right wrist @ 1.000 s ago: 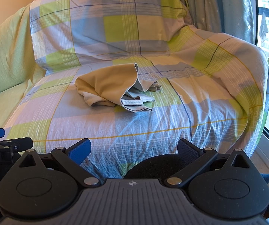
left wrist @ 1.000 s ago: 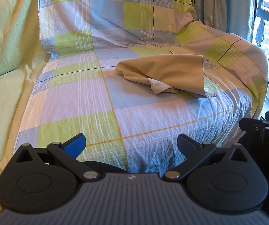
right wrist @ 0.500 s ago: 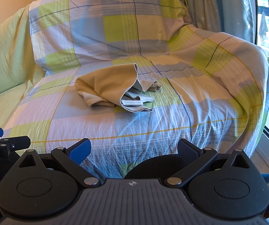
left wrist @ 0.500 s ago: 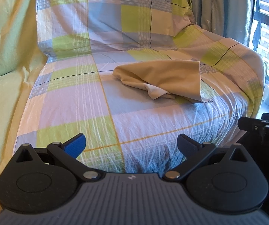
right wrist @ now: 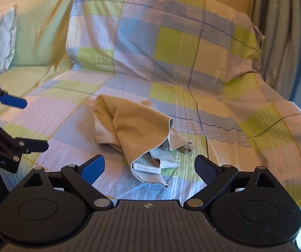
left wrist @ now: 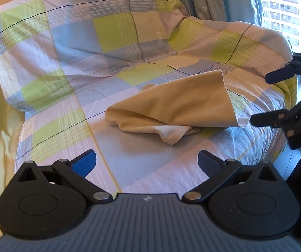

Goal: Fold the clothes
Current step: 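Grasp the beige T-shirt edge with the right gripper while the left gripper grasps another edge, then lift the T-shirt with both grippers and shake it open in the air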

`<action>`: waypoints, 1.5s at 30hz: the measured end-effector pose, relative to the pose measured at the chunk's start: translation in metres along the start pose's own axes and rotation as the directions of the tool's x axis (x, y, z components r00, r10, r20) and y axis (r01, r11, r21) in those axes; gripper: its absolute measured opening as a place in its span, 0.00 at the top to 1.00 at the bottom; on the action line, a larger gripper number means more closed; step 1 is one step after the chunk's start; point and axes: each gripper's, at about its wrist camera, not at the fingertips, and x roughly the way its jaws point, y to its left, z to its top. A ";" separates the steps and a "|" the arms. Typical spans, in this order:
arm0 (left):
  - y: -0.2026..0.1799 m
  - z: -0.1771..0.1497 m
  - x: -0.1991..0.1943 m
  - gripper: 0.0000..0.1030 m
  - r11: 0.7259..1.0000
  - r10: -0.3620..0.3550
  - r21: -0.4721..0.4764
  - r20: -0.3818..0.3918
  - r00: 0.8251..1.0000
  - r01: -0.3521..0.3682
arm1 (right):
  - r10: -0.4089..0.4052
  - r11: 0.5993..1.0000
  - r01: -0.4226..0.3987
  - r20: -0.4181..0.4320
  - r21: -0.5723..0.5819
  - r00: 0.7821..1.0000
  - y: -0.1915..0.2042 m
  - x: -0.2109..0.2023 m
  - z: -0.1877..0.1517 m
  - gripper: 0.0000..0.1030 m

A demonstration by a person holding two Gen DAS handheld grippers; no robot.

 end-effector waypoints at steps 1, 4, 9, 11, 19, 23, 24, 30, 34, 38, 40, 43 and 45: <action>-0.001 0.003 0.006 0.02 1.000 -0.013 0.016 0.006 1.000 0.013 | 0.008 1.000 -0.009 -0.022 -0.028 1.000 0.000 0.009 0.003 0.12; -0.004 0.010 0.027 0.12 0.996 -0.057 0.070 0.006 0.998 0.057 | 0.016 0.993 -0.025 -0.074 -0.116 0.997 0.008 0.036 -0.002 0.17; -0.014 0.011 0.052 0.29 0.976 -0.138 0.166 -0.012 0.990 0.138 | -0.002 0.963 -0.030 -0.117 -0.270 0.993 0.020 0.064 -0.013 0.33; -0.019 0.009 0.056 0.30 0.968 -0.163 0.194 -0.004 0.987 0.161 | 0.001 0.946 -0.045 -0.136 -0.322 0.991 0.024 0.074 -0.019 0.44; -0.026 0.005 0.053 0.25 0.950 -0.182 0.264 0.032 0.983 0.167 | 0.073 0.954 -0.113 -0.152 -0.278 0.986 0.019 0.090 -0.008 0.95; -0.026 -0.001 0.039 0.24 0.946 -0.171 0.290 0.053 0.984 0.148 | 0.242 0.968 -0.247 -0.103 -0.038 0.965 0.002 0.079 0.015 0.95; -0.026 -0.002 0.035 0.24 0.946 -0.170 0.289 0.061 0.984 0.146 | 0.275 0.961 -0.275 -0.077 0.006 0.958 -0.001 0.075 0.022 0.95; -0.020 -0.005 0.012 0.25 0.956 -0.179 0.257 0.119 0.977 0.144 | 0.456 0.860 -0.474 0.133 0.186 0.880 -0.013 0.042 0.069 0.95; -0.014 0.003 0.003 0.25 0.968 -0.173 0.207 0.149 0.973 0.141 | 0.506 0.804 -0.555 0.245 0.211 0.827 -0.021 0.026 0.105 0.95; 0.000 0.014 -0.008 0.38 0.988 -0.130 0.107 0.195 0.972 0.111 | 0.556 0.738 -0.618 0.275 0.271 0.785 -0.024 0.039 0.130 0.95; 0.008 0.018 -0.009 0.66 0.994 -0.100 0.067 0.209 0.973 0.087 | 0.583 0.705 -0.642 0.270 0.300 0.766 -0.022 0.047 0.133 0.95; 0.022 0.021 -0.006 0.95 0.998 -0.065 0.016 0.182 0.981 0.064 | 0.602 0.700 -0.649 0.244 0.297 0.761 -0.011 0.052 0.130 0.95; 0.035 0.021 -0.005 0.99 0.998 -0.056 -0.023 0.172 0.983 0.061 | 0.610 0.699 -0.650 0.226 0.299 0.760 -0.006 0.055 0.128 0.94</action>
